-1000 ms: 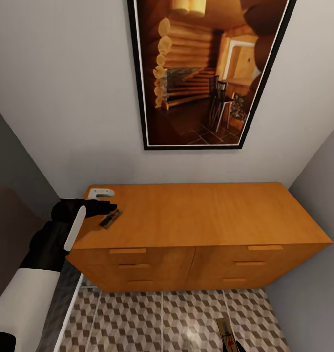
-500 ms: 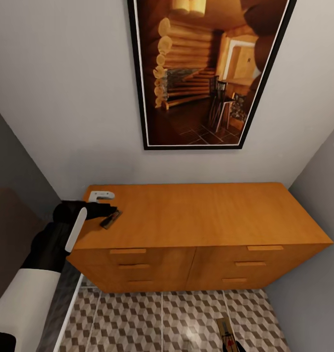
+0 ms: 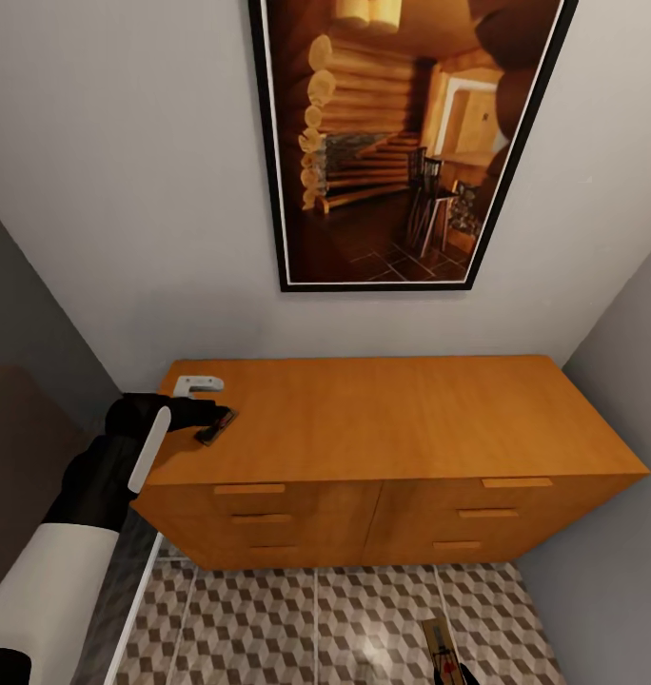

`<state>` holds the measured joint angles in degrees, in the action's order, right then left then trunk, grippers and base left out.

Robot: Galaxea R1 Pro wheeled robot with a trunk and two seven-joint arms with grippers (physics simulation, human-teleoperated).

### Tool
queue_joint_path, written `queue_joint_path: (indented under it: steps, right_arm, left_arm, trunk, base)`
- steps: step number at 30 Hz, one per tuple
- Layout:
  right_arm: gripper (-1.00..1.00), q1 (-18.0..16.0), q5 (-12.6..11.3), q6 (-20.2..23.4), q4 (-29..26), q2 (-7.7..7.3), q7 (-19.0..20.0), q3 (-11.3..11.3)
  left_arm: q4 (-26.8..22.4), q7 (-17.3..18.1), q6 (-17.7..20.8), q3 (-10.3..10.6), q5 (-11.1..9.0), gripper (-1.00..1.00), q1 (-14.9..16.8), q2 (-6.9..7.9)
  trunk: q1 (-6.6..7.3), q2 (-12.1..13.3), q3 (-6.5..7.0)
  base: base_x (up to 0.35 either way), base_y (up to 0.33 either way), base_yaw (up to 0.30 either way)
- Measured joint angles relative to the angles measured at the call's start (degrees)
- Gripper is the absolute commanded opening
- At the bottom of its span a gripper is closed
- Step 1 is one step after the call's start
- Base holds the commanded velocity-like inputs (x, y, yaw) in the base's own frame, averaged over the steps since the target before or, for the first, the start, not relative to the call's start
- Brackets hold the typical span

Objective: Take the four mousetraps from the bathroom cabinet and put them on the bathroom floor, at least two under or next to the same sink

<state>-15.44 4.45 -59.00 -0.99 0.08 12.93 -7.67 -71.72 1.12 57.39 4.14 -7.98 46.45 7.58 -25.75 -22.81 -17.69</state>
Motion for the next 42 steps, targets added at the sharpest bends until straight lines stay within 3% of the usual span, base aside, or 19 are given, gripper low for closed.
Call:
queue_joint_path:
  steps: [42]
  right_arm:
    - [-1.00,0.00,0.00,0.00,0.00,0.00,0.00,0.00]
  left_arm:
    - [2.77,-0.06,-0.05,1.40,0.12,1.00,0.00,-0.04]
  trunk:
    - [0.00,0.00,0.00]
  base:
    - [0.000,0.000,0.000]
